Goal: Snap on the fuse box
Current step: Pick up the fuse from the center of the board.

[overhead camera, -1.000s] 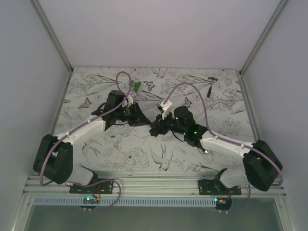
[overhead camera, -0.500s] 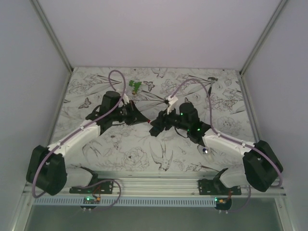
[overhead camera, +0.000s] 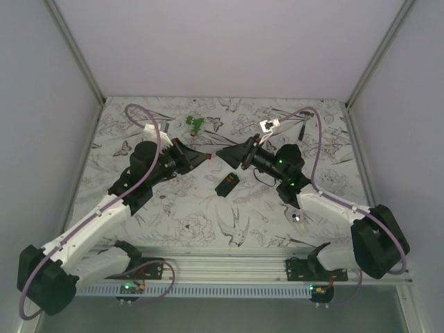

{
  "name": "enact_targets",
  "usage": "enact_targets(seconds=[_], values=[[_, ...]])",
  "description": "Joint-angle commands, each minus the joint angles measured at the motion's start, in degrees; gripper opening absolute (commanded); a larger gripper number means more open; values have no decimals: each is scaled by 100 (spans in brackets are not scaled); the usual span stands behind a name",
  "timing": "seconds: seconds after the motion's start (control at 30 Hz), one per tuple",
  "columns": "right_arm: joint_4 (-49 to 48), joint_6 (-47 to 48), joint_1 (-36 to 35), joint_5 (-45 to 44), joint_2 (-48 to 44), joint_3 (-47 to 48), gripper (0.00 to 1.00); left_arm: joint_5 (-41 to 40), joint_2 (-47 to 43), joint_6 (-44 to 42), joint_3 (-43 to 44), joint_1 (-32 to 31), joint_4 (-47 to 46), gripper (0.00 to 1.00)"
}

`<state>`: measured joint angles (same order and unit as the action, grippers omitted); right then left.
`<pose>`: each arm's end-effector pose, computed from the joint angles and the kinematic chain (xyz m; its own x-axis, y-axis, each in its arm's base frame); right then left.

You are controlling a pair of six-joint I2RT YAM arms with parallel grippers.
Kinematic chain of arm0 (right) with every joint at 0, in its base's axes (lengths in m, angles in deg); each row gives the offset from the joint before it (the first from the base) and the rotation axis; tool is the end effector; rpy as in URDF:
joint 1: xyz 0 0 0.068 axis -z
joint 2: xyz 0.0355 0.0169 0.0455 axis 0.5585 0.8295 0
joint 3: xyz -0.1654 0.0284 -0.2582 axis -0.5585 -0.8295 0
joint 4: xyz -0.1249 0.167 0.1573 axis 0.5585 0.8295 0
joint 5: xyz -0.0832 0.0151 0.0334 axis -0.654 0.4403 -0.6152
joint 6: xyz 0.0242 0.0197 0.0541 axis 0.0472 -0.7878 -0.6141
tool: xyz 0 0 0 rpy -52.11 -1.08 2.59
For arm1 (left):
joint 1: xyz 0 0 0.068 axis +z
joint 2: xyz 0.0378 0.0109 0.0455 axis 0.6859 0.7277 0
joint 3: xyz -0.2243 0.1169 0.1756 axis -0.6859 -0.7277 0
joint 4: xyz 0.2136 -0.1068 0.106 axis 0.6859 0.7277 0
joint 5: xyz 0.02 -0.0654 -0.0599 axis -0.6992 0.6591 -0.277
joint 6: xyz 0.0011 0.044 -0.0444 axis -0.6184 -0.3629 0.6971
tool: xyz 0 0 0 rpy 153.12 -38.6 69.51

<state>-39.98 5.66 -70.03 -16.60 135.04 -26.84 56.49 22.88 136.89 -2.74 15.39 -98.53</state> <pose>0.2313 0.1907 0.3286 -0.5307 0.4115 -0.7410 -0.6686 0.3341 0.6644 0.2039 -0.1202 0.3645 -0.5370 -0.6040 -0.5889 0.3754 0.4540 -0.8080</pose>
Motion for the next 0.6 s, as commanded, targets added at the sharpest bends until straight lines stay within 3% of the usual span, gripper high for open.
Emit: enact_targets(seconds=[0.0, 0.23, 0.57], values=[[-1416, -1081, 24, 354, 314, 89, 58, -558, -209, 198, -163, -193, -845, 0], [-2073, -1607, 23, 609, 726, 111, 51, -746, -192, 598, -329, -371, -1617, 0], [-2591, -1883, 38, 617, 859, 37, 37, -791, -213, 644, -344, -546, -1793, 0]])
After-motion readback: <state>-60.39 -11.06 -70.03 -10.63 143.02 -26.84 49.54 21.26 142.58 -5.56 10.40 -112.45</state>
